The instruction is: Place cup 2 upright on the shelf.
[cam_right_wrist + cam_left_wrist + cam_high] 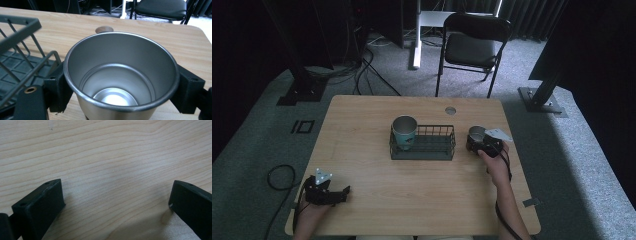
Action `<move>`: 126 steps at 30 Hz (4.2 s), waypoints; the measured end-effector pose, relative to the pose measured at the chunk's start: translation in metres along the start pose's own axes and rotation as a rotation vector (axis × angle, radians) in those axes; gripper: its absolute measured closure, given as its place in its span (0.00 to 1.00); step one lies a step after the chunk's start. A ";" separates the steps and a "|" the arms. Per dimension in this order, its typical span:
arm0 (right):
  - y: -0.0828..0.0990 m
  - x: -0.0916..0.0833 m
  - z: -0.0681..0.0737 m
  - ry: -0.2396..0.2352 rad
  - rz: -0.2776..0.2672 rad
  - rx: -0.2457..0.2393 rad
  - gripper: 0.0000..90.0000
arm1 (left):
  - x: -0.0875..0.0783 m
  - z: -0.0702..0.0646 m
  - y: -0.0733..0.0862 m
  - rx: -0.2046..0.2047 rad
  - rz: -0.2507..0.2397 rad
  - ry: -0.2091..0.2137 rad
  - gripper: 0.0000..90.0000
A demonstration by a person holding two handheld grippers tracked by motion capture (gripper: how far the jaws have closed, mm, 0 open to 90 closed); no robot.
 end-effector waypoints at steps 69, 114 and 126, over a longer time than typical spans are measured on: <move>-0.101 -0.045 0.106 -0.210 -0.119 -0.165 0.20 | 0.000 0.000 0.000 0.000 0.000 0.000 0.00; -0.058 0.003 0.150 -0.190 -0.033 -0.116 0.20 | 0.000 0.000 0.000 0.000 0.000 0.000 0.00; -0.050 0.011 0.156 -0.187 -0.002 -0.123 0.20 | 0.000 0.000 0.000 0.000 0.001 0.000 0.00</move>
Point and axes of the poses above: each handheld gripper's, and its own axes: x roughly forward along the jaws, y roughly out of its underside, z roughly to its left, the point moved 9 cm from there along x, roughly forward along the jaws, and after that the axes turned 6 degrees about z, right-handed, at the moved point
